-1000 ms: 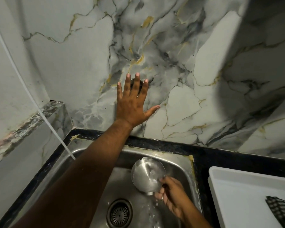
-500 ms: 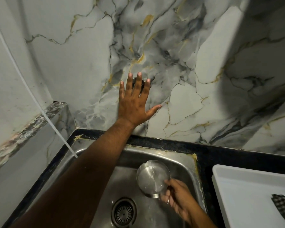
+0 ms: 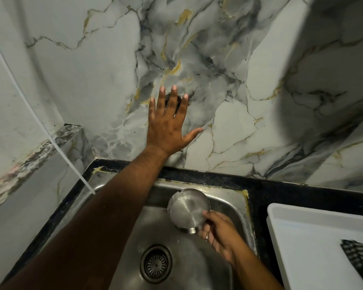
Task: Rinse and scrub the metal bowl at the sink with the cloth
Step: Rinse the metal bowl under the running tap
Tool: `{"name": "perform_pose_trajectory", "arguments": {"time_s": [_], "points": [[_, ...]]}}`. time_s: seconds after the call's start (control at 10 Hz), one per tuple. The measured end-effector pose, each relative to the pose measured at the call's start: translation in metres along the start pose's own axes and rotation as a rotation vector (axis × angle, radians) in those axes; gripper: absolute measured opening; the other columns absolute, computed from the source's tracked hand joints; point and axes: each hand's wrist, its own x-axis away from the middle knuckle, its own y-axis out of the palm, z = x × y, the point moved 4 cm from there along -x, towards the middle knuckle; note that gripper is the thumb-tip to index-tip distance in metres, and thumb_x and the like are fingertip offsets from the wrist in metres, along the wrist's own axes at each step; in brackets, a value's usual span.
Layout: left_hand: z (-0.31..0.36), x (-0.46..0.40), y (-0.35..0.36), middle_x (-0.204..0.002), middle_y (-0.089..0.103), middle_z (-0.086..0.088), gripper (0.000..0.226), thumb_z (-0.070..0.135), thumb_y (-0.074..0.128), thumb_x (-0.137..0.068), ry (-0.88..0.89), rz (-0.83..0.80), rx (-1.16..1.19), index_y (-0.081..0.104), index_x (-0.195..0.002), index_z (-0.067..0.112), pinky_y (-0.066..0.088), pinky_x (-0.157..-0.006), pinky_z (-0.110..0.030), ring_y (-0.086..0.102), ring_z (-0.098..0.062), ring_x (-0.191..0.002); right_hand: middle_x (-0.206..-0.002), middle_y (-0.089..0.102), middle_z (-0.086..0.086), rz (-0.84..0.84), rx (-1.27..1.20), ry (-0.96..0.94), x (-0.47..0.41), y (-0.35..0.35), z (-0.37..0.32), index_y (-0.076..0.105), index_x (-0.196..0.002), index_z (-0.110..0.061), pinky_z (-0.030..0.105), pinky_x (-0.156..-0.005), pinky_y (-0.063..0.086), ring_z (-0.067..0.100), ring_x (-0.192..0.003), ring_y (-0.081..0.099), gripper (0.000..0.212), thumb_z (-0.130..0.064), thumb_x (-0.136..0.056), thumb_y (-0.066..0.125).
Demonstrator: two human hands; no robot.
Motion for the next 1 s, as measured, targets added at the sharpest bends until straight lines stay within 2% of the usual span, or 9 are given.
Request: {"name": "perform_pose_trajectory", "arguments": {"time_s": [0.2, 0.3, 0.4, 0.5, 0.6, 0.7, 0.8, 0.9, 1.0], "points": [[-0.001, 0.000, 0.001, -0.162, 0.021, -0.021, 0.097, 0.081, 0.030, -0.084, 0.000, 0.001, 0.006, 0.026, -0.154, 0.014, 0.014, -0.118, -0.062, 0.013, -0.045, -0.149, -0.073, 0.076, 0.011, -0.080, 0.154, -0.063, -0.001, 0.020, -0.004, 0.064, -0.104, 0.004, 0.027, -0.054, 0.060, 0.013, -0.058, 0.071, 0.016, -0.006, -0.095, 0.056], [-0.001, 0.001, 0.000, -0.162, 0.022, -0.021, 0.097, 0.081, 0.030, -0.084, 0.000, 0.000, 0.012, 0.026, -0.154, 0.013, 0.014, -0.118, -0.062, 0.014, -0.045, -0.149, -0.094, 0.076, 0.009, 0.031, 0.638, -0.227, 0.003, 0.015, -0.010, 0.068, -0.105, -0.011, 0.045, -0.083, 0.061, 0.023, -0.086, 0.074, 0.016, -0.013, -0.090, 0.065], [-0.001, 0.000, 0.000, -0.161, 0.022, -0.022, 0.097, 0.081, 0.029, -0.085, 0.004, 0.003, 0.019, 0.026, -0.154, 0.013, 0.014, -0.118, -0.062, 0.015, -0.046, -0.148, -0.090, 0.071, -0.005, 0.047, 1.202, -0.471, 0.016, 0.017, -0.022, 0.062, -0.108, -0.027, 0.035, -0.082, 0.059, 0.007, -0.084, 0.067, 0.021, -0.025, -0.088, 0.067], [-0.001, 0.000, 0.000, -0.162, 0.021, -0.022, 0.097, 0.081, 0.028, -0.085, 0.007, 0.008, 0.024, 0.025, -0.154, 0.013, 0.014, -0.118, -0.062, 0.014, -0.046, -0.148, -0.110, 0.067, -0.007, 0.032, 1.635, -0.749, 0.030, 0.019, -0.032, 0.048, -0.133, -0.027, 0.025, -0.089, 0.051, 0.008, -0.098, 0.061, 0.044, -0.030, -0.091, 0.059], [-0.001, 0.000, 0.002, -0.162, 0.022, -0.021, 0.097, 0.081, 0.029, -0.085, 0.008, 0.019, 0.027, 0.025, -0.154, 0.014, 0.015, -0.118, -0.063, 0.015, -0.046, -0.148, -0.139, 0.057, 0.005, -0.011, 1.836, -0.901, 0.049, 0.024, -0.041, 0.037, -0.146, -0.015, 0.026, -0.103, 0.043, 0.019, -0.124, 0.055, 0.058, -0.026, -0.093, 0.056], [-0.003, 0.001, 0.004, -0.162, 0.021, -0.021, 0.096, 0.081, 0.029, -0.085, 0.012, 0.038, 0.031, 0.024, -0.155, 0.014, 0.014, -0.119, -0.062, 0.014, -0.045, -0.149, -0.138, 0.060, 0.013, 0.096, 1.999, -1.088, 0.073, 0.032, -0.044, 0.051, -0.137, -0.007, 0.031, -0.104, 0.043, 0.026, -0.125, 0.059, 0.069, -0.011, -0.073, 0.078], [-0.003, 0.001, 0.004, -0.162, 0.022, -0.021, 0.096, 0.081, 0.029, -0.085, 0.022, 0.052, 0.036, 0.024, -0.155, 0.014, 0.012, -0.119, -0.061, 0.015, -0.045, -0.149, -0.135, 0.061, 0.018, 0.206, 2.046, -1.262, 0.084, 0.030, -0.034, 0.055, -0.132, -0.004, 0.037, -0.104, 0.035, 0.030, -0.125, 0.059, 0.076, -0.002, -0.061, 0.081], [-0.003, 0.002, 0.005, -0.162, 0.021, -0.021, 0.098, 0.082, 0.028, -0.084, 0.019, 0.028, 0.040, 0.022, -0.155, 0.015, 0.012, -0.119, -0.062, 0.015, -0.045, -0.149, -0.136, 0.059, 0.021, 0.190, 2.079, -1.353, 0.080, 0.020, -0.014, 0.057, -0.131, 0.000, 0.047, -0.107, 0.033, 0.033, -0.127, 0.056, 0.068, 0.000, -0.066, 0.079], [-0.002, 0.002, 0.001, -0.163, 0.015, -0.021, 0.103, 0.086, 0.025, -0.081, 0.026, -0.060, 0.033, 0.015, -0.156, 0.017, 0.008, -0.117, -0.065, 0.010, -0.045, -0.149, -0.131, 0.064, 0.020, 0.136, 2.075, -1.289, 0.071, 0.009, 0.005, 0.063, -0.126, 0.000, 0.044, -0.103, 0.043, 0.031, -0.122, 0.061, 0.067, 0.000, -0.062, 0.085]]}}
